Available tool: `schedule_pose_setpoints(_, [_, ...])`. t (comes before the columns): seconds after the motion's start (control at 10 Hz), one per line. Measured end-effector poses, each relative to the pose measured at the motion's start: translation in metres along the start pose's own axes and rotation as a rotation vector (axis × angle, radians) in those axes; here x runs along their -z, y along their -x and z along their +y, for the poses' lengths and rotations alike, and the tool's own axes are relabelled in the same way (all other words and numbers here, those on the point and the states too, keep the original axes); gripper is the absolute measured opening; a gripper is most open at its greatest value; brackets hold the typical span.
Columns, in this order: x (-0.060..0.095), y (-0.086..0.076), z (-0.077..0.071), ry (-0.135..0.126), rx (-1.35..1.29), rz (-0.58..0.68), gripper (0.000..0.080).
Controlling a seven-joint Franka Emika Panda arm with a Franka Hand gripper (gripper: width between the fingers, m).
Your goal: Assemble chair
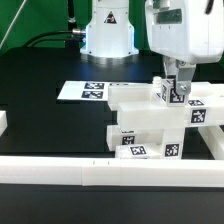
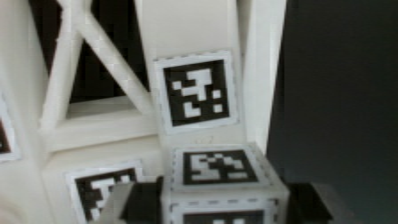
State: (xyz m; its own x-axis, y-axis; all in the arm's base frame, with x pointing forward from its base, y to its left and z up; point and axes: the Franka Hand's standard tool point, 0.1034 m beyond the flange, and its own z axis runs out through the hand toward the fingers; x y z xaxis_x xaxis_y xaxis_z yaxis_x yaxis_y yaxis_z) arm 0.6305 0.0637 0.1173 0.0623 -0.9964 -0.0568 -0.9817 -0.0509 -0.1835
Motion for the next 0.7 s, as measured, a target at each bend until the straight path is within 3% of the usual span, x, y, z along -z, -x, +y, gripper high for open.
schedule_pose_setpoints(0.1, [-0.0003, 0.0001, 0.0002, 0.001, 0.021, 0.000, 0.0328])
schedule_pose_setpoints(0.2, [-0.0001, 0.0004, 0.0005, 0.008, 0.067, -0.003, 0.0515])
schedule_pose_setpoints(0.3, [0.0010, 0.0018, -0.0017, 0.011, 0.110, -0.005, 0.0628])
schedule_pose_setpoints(0.7, [0.0003, 0.0030, -0.0028, 0.009, 0.405, -0.007, 0.0648])
